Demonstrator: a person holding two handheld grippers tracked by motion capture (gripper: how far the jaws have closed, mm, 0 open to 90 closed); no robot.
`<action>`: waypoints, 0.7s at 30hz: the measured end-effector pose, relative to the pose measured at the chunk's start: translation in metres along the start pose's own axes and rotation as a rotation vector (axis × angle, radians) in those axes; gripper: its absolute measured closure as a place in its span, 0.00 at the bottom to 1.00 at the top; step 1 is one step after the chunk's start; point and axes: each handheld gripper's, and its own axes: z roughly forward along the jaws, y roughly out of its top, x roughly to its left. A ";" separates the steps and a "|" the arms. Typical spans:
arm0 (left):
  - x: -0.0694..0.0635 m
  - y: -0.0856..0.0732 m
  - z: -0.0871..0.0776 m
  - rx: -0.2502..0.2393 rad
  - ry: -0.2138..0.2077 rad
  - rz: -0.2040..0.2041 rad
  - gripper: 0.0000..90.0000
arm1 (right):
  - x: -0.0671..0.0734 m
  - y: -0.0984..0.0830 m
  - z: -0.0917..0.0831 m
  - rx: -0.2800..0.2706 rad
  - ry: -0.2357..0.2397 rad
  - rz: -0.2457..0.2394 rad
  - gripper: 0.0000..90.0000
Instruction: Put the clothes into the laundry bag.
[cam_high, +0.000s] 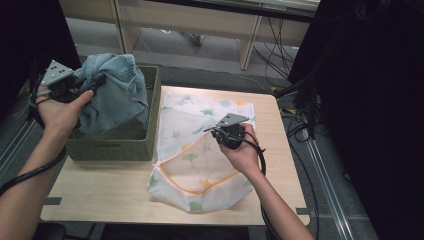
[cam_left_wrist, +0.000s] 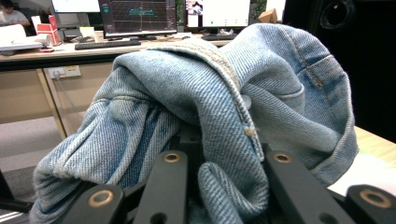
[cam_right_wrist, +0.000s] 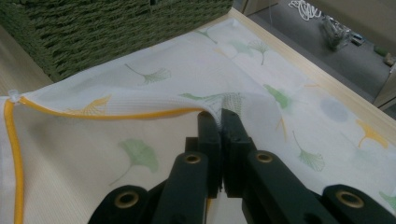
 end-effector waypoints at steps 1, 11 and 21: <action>0.000 0.001 -0.002 -0.004 -0.005 0.000 0.85 | 0.000 0.000 0.000 -0.001 0.003 0.004 0.99; -0.012 0.008 -0.019 -0.039 -0.044 0.014 0.85 | 0.000 0.001 0.000 -0.006 0.006 0.000 0.99; -0.021 0.014 -0.033 -0.056 -0.075 0.019 0.85 | -0.001 0.003 -0.002 -0.026 0.000 0.021 1.00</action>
